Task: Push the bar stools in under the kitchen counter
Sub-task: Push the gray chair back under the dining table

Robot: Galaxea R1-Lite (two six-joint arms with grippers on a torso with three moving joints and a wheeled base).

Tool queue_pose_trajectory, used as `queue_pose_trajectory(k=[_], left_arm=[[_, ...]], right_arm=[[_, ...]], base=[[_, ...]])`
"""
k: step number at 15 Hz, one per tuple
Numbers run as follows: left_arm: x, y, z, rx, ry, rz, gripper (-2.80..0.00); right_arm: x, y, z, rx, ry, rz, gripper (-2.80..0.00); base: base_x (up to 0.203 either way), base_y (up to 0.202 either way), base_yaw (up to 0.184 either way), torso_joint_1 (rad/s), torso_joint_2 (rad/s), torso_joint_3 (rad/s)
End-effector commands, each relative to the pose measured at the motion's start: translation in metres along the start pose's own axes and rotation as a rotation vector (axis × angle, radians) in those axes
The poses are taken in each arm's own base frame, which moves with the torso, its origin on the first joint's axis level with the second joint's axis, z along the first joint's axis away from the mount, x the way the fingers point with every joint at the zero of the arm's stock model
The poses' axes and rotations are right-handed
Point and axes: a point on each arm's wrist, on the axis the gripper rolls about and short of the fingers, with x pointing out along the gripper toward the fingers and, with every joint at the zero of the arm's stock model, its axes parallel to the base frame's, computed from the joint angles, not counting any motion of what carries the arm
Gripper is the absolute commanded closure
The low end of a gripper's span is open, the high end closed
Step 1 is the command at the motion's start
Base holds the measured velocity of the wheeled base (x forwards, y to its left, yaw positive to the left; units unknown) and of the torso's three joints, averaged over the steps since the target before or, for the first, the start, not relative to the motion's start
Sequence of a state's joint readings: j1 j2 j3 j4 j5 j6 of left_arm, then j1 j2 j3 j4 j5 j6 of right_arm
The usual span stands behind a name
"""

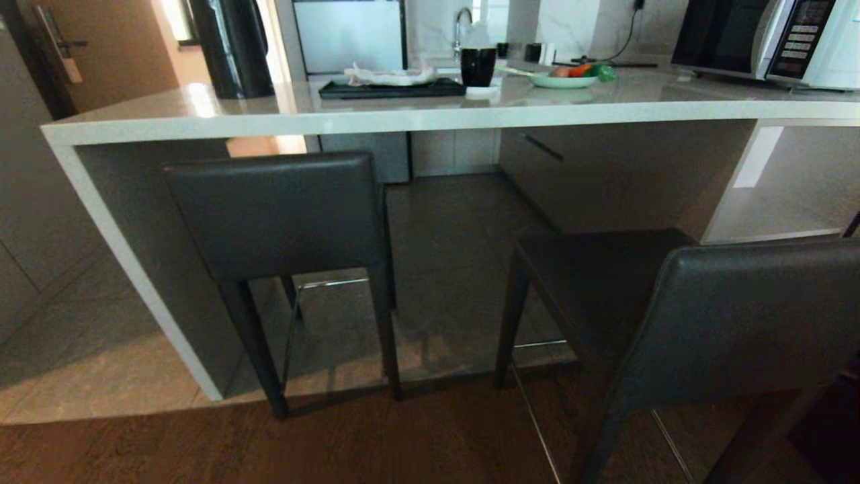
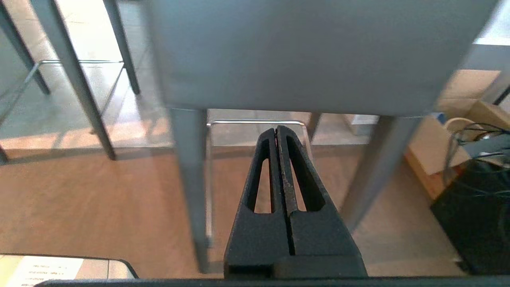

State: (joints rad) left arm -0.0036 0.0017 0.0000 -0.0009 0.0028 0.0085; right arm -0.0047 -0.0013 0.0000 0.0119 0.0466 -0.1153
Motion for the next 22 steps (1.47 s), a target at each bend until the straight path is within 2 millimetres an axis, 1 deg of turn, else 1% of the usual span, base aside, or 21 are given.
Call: queue_pose_trajectory(k=[1,22], left_arm=[[0.0001,0.0000,0.0002,0.000,0.000,0.001,0.00],[0.0001,0.0000,0.0001,-0.001,0.001,0.002,0.00]], right_arm=[[0.0001,0.0000,0.0000,-0.001,0.002,0.001,0.00],[0.0001,0.0000,0.0000,0.000,0.002,0.000,0.00]], base=[[0.000,-0.194,0.002,0.002,0.01,0.002],[0.000,-0.195,0.001,0.003,0.00,0.002]])
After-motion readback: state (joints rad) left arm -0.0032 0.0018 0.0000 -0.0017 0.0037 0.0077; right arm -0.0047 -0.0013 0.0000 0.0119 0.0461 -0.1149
